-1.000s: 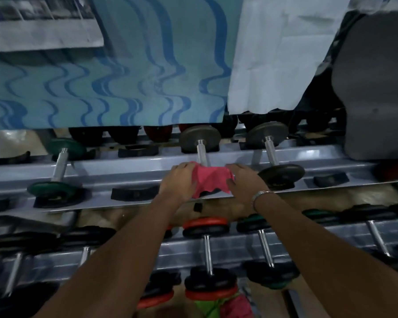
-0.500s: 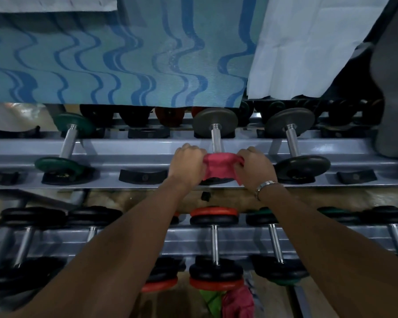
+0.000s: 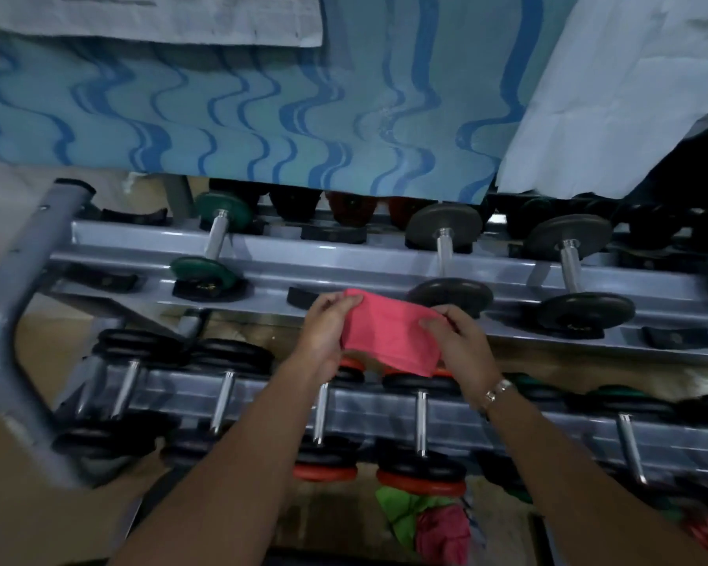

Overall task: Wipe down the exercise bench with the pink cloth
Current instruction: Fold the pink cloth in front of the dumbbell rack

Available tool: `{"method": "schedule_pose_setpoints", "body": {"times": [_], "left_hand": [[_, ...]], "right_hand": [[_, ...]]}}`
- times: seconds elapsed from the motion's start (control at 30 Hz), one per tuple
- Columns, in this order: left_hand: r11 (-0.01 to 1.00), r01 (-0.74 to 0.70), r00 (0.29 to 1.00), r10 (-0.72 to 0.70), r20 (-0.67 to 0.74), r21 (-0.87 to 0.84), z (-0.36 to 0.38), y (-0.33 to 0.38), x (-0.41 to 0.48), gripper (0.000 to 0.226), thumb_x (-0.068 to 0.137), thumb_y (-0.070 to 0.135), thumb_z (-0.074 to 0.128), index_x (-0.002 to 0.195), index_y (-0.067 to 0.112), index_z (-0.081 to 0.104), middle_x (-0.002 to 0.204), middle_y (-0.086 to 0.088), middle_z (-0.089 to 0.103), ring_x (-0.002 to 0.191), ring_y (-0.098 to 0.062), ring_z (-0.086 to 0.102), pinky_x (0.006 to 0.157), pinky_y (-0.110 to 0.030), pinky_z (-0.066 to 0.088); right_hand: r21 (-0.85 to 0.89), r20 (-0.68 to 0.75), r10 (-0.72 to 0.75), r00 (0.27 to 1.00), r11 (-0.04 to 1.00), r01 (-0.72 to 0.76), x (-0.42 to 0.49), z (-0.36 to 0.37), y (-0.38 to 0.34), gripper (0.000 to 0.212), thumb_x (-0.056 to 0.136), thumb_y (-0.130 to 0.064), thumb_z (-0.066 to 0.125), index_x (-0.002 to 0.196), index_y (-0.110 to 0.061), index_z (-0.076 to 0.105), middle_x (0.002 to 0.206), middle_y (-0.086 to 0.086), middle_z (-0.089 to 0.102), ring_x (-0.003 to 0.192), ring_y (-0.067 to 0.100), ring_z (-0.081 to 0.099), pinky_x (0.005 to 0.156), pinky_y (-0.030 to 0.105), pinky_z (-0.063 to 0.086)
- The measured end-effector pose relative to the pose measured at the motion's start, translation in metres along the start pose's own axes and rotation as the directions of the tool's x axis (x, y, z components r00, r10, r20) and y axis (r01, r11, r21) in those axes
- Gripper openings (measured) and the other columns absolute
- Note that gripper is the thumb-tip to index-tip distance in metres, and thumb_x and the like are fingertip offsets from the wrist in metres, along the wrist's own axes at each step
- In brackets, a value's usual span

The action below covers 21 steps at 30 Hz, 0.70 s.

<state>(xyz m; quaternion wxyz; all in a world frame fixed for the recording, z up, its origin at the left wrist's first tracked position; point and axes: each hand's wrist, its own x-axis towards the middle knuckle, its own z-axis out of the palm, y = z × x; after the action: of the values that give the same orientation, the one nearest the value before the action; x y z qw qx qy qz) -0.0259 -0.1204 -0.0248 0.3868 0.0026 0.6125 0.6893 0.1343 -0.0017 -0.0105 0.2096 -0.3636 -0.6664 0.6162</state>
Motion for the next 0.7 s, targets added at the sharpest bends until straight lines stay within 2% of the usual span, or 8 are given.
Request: {"method": "schedule_pose_setpoints", "body": {"times": [0.07,0.13,0.27,0.33,0.43,0.5,0.63,0.7], "left_hand": [[0.990,0.050,0.999,-0.050,0.003,-0.134,-0.037,-0.013,-0.007,0.062,0.074,0.016,0.086,0.129,0.004,0.061,0.107,-0.013,0.071,0.084,-0.023,0.070,0.064,-0.038,0.061],[0.956,0.040,0.997,-0.057,-0.050,-0.290,-0.076,-0.030,-0.018,0.089,0.060,0.007,0.085,0.142,-0.002,0.051,0.117,-0.017,0.065,0.089,-0.024,0.068,0.059,-0.030,0.059],[0.830,0.038,0.972,-0.161,-0.174,-0.557,-0.155,-0.077,-0.051,0.067,0.068,0.010,0.080,0.132,0.009,0.060,0.120,-0.018,0.062,0.107,-0.031,0.062,0.084,-0.037,0.059],[0.815,0.021,0.941,-0.212,-0.263,-0.579,-0.192,-0.104,-0.067,0.050,0.083,0.009,0.076,0.131,0.006,0.064,0.116,-0.020,0.064,0.108,-0.033,0.061,0.090,-0.043,0.055],[0.892,-0.003,0.853,-0.234,-0.467,-0.452,-0.250,-0.140,-0.091,0.015,0.100,0.007,0.063,0.115,0.011,0.063,0.100,-0.015,0.066,0.085,-0.026,0.064,0.065,-0.028,0.054],[0.909,0.044,0.826,-0.267,-0.497,-0.415,-0.285,-0.157,-0.107,0.012,0.105,0.013,0.059,0.117,0.015,0.058,0.094,-0.008,0.065,0.078,-0.020,0.062,0.058,-0.027,0.053],[0.974,0.050,0.802,-0.171,-0.572,-0.221,-0.353,-0.203,-0.126,0.018,0.102,0.008,0.061,0.115,0.021,0.061,0.109,-0.005,0.066,0.094,-0.021,0.063,0.088,-0.041,0.056],[0.991,0.057,0.779,-0.122,-0.615,-0.124,-0.385,-0.225,-0.135,0.021,0.101,0.008,0.063,0.110,0.027,0.063,0.109,0.001,0.067,0.103,-0.019,0.065,0.096,-0.039,0.054]], "right_hand": [[0.031,0.016,0.025,1.000,0.999,-0.025,-0.016,0.034,0.009,0.008,0.096,-0.012,0.064,0.089,-0.012,0.068,0.085,0.002,0.069,0.080,0.016,0.061,0.072,0.032,0.050],[0.076,0.043,0.064,0.997,0.995,-0.068,-0.034,0.070,0.019,0.010,0.090,-0.006,0.069,0.083,-0.011,0.064,0.078,0.002,0.063,0.075,0.016,0.056,0.068,0.027,0.047],[0.016,0.183,0.108,0.977,0.993,-0.113,-0.087,0.154,0.049,0.015,0.066,-0.012,0.067,0.070,-0.017,0.054,0.067,-0.004,0.053,0.063,0.008,0.049,0.055,0.019,0.038],[-0.066,0.271,0.117,0.956,0.992,-0.103,-0.113,0.194,0.070,0.019,0.069,-0.006,0.067,0.070,-0.015,0.050,0.067,-0.002,0.048,0.064,0.008,0.045,0.054,0.018,0.036],[-0.182,0.392,0.114,0.913,0.982,-0.044,-0.153,0.253,0.109,0.026,0.070,0.007,0.064,0.070,-0.008,0.042,0.069,0.001,0.044,0.064,0.010,0.043,0.057,0.025,0.036],[-0.221,0.429,0.110,0.897,0.975,-0.014,-0.182,0.288,0.136,0.026,0.064,0.002,0.062,0.068,-0.012,0.040,0.067,-0.005,0.043,0.063,0.008,0.040,0.059,0.026,0.035],[-0.265,0.538,0.100,0.837,0.963,0.055,-0.234,0.353,0.192,0.039,0.064,0.007,0.063,0.068,-0.022,0.037,0.066,-0.011,0.039,0.064,0.007,0.036,0.059,0.031,0.033],[-0.284,0.585,0.098,0.805,0.954,0.090,-0.257,0.381,0.219,0.041,0.064,0.010,0.062,0.069,-0.022,0.037,0.067,-0.012,0.039,0.065,0.007,0.035,0.061,0.027,0.031]]}}
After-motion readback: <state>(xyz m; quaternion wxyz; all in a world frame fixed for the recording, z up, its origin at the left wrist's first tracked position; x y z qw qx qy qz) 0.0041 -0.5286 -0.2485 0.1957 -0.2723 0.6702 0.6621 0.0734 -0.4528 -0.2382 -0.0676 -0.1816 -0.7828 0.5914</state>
